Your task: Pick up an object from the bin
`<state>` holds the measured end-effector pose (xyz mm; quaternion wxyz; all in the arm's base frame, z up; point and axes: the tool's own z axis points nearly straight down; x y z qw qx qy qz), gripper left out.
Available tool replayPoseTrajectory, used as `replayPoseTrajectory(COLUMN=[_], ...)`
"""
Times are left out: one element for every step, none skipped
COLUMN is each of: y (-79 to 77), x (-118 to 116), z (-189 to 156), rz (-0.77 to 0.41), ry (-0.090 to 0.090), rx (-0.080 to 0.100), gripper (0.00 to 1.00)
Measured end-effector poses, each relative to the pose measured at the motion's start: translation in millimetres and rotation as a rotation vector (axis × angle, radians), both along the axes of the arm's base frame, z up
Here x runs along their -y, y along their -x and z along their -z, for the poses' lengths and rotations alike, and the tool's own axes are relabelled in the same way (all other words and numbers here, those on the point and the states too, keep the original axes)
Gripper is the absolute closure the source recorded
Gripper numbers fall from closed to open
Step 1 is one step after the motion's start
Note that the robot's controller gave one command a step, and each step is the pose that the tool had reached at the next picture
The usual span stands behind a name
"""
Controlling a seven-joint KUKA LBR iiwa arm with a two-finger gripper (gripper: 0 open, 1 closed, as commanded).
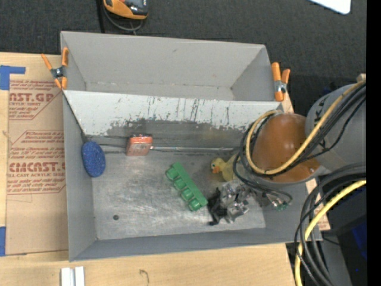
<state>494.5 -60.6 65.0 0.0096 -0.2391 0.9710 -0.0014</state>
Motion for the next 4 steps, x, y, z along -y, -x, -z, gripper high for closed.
replayPoseTrajectory(y=[0.8,4.6,5.1,4.5], x=[0,0,0,0], z=[-7,-25,-41,-53], rz=[-0.001,-0.001,0.000,0.000], ry=[-0.001,0.000,0.001,0.002], rx=[-0.004,-0.017,-0.019,-0.017], gripper=[1.00,1.00,1.00,1.00])
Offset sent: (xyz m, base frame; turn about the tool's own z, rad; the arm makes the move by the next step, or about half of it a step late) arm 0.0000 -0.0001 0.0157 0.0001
